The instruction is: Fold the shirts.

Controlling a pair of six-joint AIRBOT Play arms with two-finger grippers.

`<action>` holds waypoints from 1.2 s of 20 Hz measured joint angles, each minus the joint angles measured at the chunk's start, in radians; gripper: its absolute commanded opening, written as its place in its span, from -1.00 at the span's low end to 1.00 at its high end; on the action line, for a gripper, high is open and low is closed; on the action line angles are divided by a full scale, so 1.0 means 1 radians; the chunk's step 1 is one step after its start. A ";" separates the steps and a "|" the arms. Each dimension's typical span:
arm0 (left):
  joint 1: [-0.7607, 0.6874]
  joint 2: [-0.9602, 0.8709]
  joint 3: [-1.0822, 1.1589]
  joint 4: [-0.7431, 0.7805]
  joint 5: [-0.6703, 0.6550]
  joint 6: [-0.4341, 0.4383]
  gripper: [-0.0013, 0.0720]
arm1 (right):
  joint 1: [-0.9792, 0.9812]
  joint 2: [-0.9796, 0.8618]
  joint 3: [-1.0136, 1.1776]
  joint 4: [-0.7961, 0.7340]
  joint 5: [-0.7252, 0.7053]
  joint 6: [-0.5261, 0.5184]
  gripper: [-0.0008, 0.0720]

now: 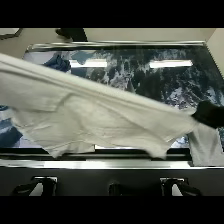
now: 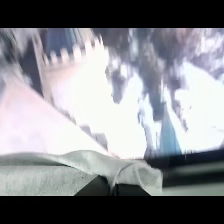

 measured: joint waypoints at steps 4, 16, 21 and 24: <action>-0.069 -0.138 -0.223 0.008 0.162 0.068 -0.87 | 0.000 -0.096 -0.266 0.013 -0.179 0.000 -0.84; -0.131 -0.719 -0.213 -0.097 0.439 0.061 1.00 | -0.005 -0.531 -0.374 0.446 -1.104 -0.021 0.32; -0.048 -0.752 -0.105 -0.127 0.135 0.057 0.46 | -0.119 -0.489 -0.249 0.453 -0.824 -0.163 0.54; 0.041 -0.755 -0.136 -0.096 -0.163 0.057 0.46 | -0.222 -0.461 -0.213 0.277 -0.531 -0.158 0.53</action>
